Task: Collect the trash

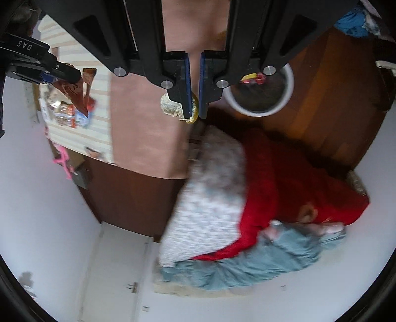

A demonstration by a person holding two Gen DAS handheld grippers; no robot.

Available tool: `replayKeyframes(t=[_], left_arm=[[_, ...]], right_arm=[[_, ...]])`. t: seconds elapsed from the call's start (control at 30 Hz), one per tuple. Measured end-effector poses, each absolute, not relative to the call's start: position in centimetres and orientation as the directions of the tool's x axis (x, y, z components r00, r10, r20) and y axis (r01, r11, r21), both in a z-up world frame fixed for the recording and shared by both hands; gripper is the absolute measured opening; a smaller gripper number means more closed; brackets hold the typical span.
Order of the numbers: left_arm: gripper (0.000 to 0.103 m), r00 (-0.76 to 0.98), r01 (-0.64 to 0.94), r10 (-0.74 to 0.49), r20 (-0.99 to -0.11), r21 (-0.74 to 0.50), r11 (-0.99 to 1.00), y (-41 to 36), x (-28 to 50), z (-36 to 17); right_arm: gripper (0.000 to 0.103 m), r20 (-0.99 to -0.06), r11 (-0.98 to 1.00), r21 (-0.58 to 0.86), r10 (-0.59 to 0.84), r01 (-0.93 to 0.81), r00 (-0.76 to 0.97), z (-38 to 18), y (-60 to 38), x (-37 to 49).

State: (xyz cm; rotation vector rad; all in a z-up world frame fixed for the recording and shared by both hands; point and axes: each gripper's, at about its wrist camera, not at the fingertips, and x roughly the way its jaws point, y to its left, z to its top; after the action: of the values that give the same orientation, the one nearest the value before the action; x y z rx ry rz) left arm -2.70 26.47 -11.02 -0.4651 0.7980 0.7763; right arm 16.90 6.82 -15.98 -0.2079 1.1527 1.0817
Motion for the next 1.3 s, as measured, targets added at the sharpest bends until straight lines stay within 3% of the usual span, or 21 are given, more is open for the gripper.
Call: replayKeyframes(t=[0.1, 0.27, 0.63, 0.7, 0.73, 0.77, 0.87, 0.93, 0.97, 1.07, 1.13, 1.3], left_arm=[[0.003, 0.398, -0.814, 0.451, -0.799, -0.082, 0.574, 30.0, -6.2, -12.4], [0.003, 0.336, -0.878, 0.339, -0.879, -0.161, 0.451, 36.3, -11.3, -18.8], [0.01, 0.281, -0.938, 0.092, -0.955, -0.253, 0.235, 43.9, -15.4, -34.4], [0.04, 0.266, -0.947, 0.074, -0.961, -0.246, 0.206, 44.3, -15.7, -35.9], [0.08, 0.268, -0.951, 0.073, -0.961, -0.251, 0.183, 44.6, -16.0, -36.6], [0.096, 0.271, -0.952, 0.081, -0.959, -0.255, 0.168, 44.9, -16.6, -36.7], [0.096, 0.239, -0.965, 0.091, -0.967, -0.226, 0.134, 45.4, -17.6, -37.3], [0.096, 0.2, -0.975, 0.108, -0.974, -0.187, 0.124, 45.5, -18.2, -37.5], [0.097, 0.186, -0.978, 0.116, -0.976, -0.172, 0.121, 45.6, -18.7, -37.6], [0.098, 0.141, -0.984, 0.156, -0.978, -0.122, 0.13, 45.3, -19.2, -37.4], [0.098, 0.115, -0.986, 0.18, -0.977, -0.09, 0.143, 45.1, -19.5, -37.0], [0.098, 0.07, -0.982, 0.229, -0.971, -0.026, 0.187, 44.1, -19.0, -36.0]], right_arm=[[0.037, -0.808, 0.45, 0.394, 0.586, -0.801, -0.069, -16.4, 11.6, 13.7], [0.037, -0.822, 0.379, 0.426, 0.542, -0.822, -0.177, -20.2, 20.8, 8.3], [0.038, -0.905, 0.364, 0.404, 0.295, -0.839, -0.307, -34.9, 37.3, 2.7], [0.039, -0.916, 0.365, 0.388, 0.257, -0.847, -0.309, -37.0, 38.9, 2.4], [0.04, -0.916, 0.359, 0.391, 0.238, -0.847, -0.322, -38.4, 39.9, 2.3], [0.041, -0.918, 0.358, 0.391, 0.219, -0.848, -0.331, -39.5, 40.7, 2.4], [0.053, -0.926, 0.361, 0.374, 0.189, -0.854, -0.326, -42.0, 42.4, 2.5], [0.081, -0.931, 0.351, 0.362, 0.182, -0.863, -0.317, -43.0, 42.9, 2.6], [0.085, -0.935, 0.347, 0.351, 0.181, -0.87, -0.305, -43.1, 43.3, 2.7], [0.088, -0.943, 0.339, 0.324, 0.189, -0.883, -0.273, -42.6, 43.8, 3.0], [0.102, -0.95, 0.33, 0.3, 0.19, -0.895, -0.249, -42.3, 43.7, 3.0], [0.103, -0.973, 0.315, 0.192, 0.184, -0.929, -0.139, -40.5, 42.4, 2.1]])
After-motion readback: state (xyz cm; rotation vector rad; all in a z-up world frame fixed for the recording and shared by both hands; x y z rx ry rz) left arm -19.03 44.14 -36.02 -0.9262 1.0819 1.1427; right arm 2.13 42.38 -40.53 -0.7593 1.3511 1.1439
